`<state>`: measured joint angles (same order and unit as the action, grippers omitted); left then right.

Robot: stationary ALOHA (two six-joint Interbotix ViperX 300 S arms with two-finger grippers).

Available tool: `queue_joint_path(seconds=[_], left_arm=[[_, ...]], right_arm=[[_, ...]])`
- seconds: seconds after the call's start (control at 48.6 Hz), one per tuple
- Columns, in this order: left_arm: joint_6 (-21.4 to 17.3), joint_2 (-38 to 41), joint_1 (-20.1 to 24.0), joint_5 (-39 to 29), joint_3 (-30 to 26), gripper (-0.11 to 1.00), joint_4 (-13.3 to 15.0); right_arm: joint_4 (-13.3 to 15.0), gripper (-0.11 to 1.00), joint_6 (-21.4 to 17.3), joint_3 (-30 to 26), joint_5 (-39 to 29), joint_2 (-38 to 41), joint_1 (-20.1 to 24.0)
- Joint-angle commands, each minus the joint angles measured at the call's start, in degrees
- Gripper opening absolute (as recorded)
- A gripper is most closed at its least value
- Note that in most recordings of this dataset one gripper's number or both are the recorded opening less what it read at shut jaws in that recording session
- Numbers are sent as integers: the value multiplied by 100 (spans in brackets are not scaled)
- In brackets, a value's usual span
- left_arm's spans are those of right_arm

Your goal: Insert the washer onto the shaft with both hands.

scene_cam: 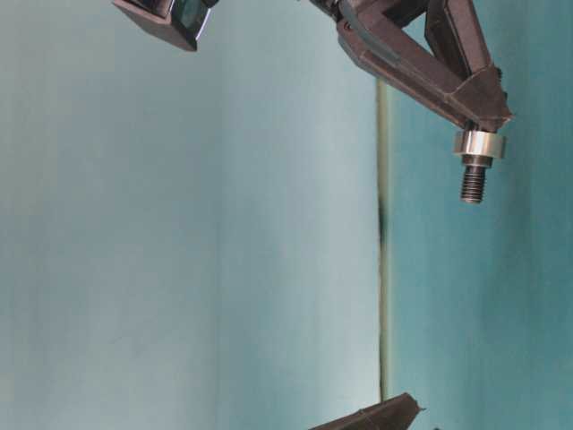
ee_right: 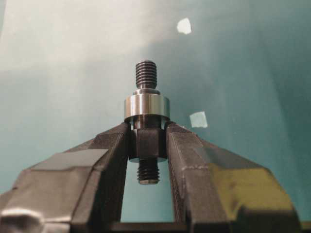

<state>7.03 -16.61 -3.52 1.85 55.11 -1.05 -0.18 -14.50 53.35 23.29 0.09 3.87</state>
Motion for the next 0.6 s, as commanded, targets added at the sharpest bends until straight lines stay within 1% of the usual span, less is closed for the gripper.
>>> queue_joint_path(seconds=[0.0,0.576], left_arm=[[9,-26,-9,26,-70,90,-18],[9,-26,-9,44,-97,90,-18]], right_arm=[[0,0,18,-97,35,-53,26],[0,0,18,-97,35,-53,26]])
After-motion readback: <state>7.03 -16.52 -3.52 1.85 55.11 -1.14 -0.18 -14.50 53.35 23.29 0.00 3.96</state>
